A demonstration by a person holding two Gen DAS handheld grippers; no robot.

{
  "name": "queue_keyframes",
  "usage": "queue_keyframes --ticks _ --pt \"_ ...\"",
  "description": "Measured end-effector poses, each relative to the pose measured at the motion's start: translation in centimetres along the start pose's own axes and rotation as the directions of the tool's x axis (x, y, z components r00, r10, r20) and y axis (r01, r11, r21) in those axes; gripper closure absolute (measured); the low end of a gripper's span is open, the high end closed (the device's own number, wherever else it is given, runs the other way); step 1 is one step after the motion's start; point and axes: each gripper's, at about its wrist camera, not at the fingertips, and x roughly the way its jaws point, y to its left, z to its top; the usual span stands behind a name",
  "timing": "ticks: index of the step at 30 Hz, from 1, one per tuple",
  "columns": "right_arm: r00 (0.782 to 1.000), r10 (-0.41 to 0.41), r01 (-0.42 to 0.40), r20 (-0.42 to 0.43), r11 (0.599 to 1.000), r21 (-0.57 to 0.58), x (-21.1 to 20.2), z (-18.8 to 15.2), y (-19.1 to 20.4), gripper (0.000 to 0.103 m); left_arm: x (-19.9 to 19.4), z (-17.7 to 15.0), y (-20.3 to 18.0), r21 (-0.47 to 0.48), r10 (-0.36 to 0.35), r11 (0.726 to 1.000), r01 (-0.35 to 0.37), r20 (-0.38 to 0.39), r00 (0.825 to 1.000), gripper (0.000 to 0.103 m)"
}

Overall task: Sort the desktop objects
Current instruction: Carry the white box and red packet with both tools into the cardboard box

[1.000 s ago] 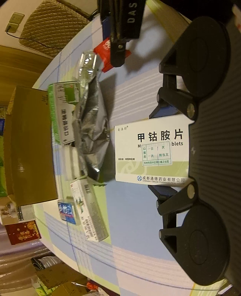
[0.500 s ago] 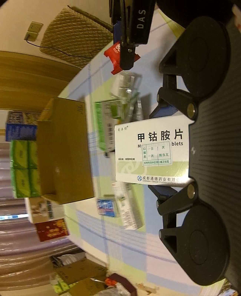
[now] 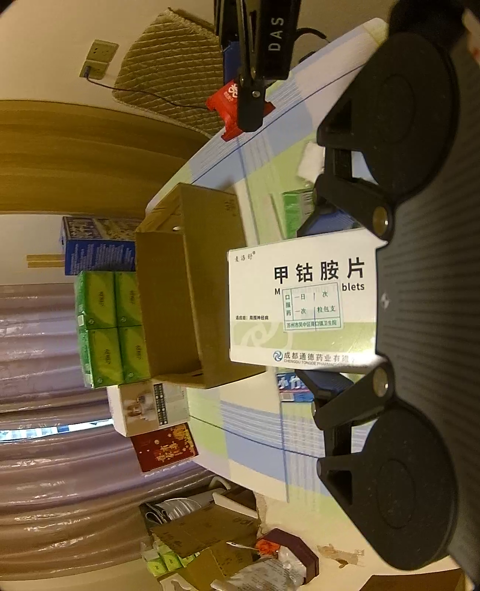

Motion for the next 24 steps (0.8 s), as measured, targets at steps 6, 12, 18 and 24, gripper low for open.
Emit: queue_keyframes --ticks 6,12,18,24 --pt "1.0 0.025 -0.025 -0.004 1.0 -0.004 2.2 2.9 -1.0 0.063 1.5 3.3 0.7 0.018 0.001 1.0 -0.001 -0.005 1.0 0.036" --pt "1.0 0.026 -0.027 -0.015 0.999 -0.017 4.9 5.5 -2.8 0.063 4.7 7.0 1.2 0.042 -0.007 0.999 0.007 -0.01 1.0 0.036" --pt "0.999 0.027 -0.027 -0.027 0.999 -0.021 8.7 8.3 -4.7 0.063 8.9 10.2 2.2 0.03 -0.025 0.999 0.026 -0.027 0.999 0.036" --pt "0.999 0.034 -0.035 -0.038 0.999 -0.022 12.1 11.0 -5.9 0.063 12.4 12.9 3.4 0.013 -0.036 0.999 0.036 -0.037 0.999 0.036"
